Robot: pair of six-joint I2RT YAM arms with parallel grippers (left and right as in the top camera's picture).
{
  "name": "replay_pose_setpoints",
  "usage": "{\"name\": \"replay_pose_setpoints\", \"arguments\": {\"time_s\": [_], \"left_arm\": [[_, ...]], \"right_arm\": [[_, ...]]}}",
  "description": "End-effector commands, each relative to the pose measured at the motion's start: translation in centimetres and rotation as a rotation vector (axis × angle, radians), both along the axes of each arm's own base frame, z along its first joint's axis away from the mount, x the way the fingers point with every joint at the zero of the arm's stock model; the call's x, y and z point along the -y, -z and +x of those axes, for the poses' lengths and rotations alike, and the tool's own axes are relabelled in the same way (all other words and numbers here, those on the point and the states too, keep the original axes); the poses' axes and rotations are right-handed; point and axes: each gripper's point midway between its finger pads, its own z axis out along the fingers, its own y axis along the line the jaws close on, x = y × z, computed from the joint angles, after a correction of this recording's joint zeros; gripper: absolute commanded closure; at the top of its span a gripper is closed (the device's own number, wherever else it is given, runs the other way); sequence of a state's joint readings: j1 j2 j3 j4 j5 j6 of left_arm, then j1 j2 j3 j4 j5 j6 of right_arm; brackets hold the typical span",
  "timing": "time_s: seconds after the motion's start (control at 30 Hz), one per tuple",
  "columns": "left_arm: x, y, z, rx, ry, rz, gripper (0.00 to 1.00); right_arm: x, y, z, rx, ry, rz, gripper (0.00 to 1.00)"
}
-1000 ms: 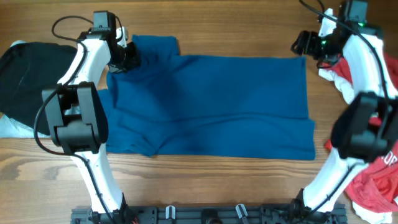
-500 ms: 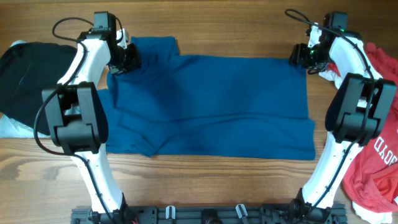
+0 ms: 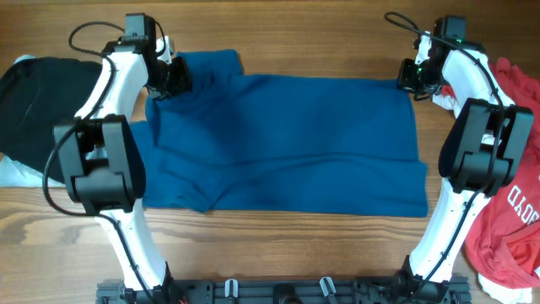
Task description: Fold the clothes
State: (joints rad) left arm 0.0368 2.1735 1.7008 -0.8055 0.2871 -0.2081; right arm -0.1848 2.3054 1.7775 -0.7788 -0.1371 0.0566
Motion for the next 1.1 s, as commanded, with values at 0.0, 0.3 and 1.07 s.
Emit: {"name": "replay_pose_setpoints", "arguments": {"time_s": [0.0, 0.3, 1.07], "left_arm": [[0.0, -6.5, -0.6, 0.093, -0.011, -0.021, 0.96], [-4.5, -8.3, -6.8, -0.093, -0.126, -0.034, 0.96], [-8.5, -8.0, -21.3, -0.686, -0.200, 0.106, 0.96]], "right_arm": [[1.6, -5.6, 0.1, 0.065, 0.110, -0.079, 0.96], [1.3, -14.1, -7.1, -0.013, 0.141, -0.067, 0.96], [1.3, -7.0, -22.5, -0.576, 0.097, -0.011, 0.96]]}}
